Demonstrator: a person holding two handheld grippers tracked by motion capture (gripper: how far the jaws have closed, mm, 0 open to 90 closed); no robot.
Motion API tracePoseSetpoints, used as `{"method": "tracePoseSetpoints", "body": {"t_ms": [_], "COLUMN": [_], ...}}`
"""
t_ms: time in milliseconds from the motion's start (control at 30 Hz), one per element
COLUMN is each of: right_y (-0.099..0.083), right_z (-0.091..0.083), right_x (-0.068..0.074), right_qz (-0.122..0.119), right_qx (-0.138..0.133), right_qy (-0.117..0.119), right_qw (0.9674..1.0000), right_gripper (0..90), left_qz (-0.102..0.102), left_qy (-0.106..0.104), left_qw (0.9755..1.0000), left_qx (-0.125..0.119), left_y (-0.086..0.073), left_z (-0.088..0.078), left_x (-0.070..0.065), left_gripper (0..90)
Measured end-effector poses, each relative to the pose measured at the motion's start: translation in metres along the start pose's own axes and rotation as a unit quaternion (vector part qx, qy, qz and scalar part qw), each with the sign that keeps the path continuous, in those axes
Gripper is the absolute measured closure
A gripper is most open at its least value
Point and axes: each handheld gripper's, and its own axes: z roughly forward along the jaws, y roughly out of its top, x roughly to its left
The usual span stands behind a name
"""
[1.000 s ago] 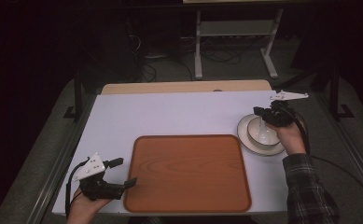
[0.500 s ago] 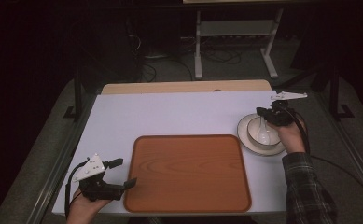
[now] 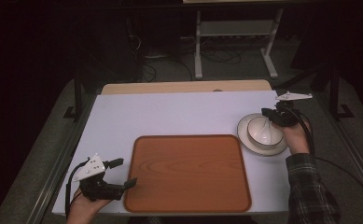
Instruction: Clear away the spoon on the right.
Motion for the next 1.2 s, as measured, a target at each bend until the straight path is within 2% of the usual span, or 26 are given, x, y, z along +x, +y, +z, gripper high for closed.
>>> {"method": "tracePoseSetpoints", "body": {"t_ms": [400, 733, 1200], "right_y": [-0.006, -0.013, -0.019], "right_z": [-0.008, -0.021, -0.034], "right_x": [-0.008, -0.017, -0.021], "right_qz": [0.010, 0.021, 0.024], "right_qx": [0.003, 0.001, 0.003], "right_qy": [-0.015, -0.029, -0.039], "right_qw": [0.9998, 0.9994, 0.9990], "right_gripper": [89.4, 89.4, 89.4], "left_qz": [0.000, 0.003, 0.005], "left_qy": [0.000, -0.003, -0.005], "left_qw": [1.0000, 1.0000, 1.0000], "left_qx": [0.000, 0.000, 0.001], "left_y": [0.000, 0.001, 0.002], "left_z": [0.000, 0.001, 0.002], "left_x": [0.000, 0.000, -0.001], "left_gripper": [12.9, 12.9, 12.9]}}
